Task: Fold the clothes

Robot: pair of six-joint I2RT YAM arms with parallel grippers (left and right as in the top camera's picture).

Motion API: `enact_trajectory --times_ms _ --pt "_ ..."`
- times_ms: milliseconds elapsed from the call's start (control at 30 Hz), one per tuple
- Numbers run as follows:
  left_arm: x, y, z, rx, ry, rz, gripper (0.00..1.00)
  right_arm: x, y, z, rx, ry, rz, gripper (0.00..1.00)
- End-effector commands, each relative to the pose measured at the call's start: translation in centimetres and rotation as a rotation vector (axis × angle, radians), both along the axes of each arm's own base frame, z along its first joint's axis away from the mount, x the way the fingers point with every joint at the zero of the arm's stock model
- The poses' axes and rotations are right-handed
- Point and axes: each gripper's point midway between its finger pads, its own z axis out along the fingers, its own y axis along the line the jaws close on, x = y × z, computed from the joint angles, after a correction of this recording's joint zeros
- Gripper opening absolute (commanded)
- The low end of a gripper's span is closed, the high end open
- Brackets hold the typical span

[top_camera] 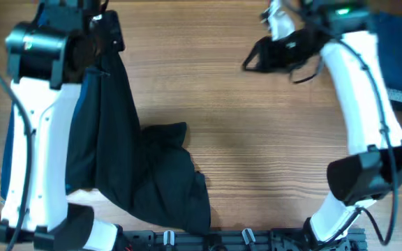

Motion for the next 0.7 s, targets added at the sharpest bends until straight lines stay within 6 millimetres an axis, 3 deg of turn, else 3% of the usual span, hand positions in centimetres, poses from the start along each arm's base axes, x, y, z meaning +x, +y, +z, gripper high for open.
enact_trajectory --times_ms 0,167,300,533,667 --pt "-1.1 0.8 2.6 -0.024 -0.084 0.049 0.04 -2.2 4.5 -5.1 0.031 0.144 -0.005 0.5" --pt "-1.3 1.2 2.9 -0.01 -0.093 0.065 0.04 -5.9 8.8 -11.8 -0.015 0.277 -0.067 0.56" --pt "-1.3 1.2 2.9 -0.01 -0.093 0.065 0.04 -8.5 11.2 -15.1 -0.036 0.328 -0.101 0.59" --pt "-1.3 1.2 2.8 -0.01 -0.092 0.065 0.04 -9.5 13.9 -17.8 -0.06 0.294 -0.204 0.65" --pt "-1.3 1.2 2.8 -0.01 -0.091 0.064 0.04 -9.5 14.6 -18.7 -0.078 0.278 -0.272 0.66"
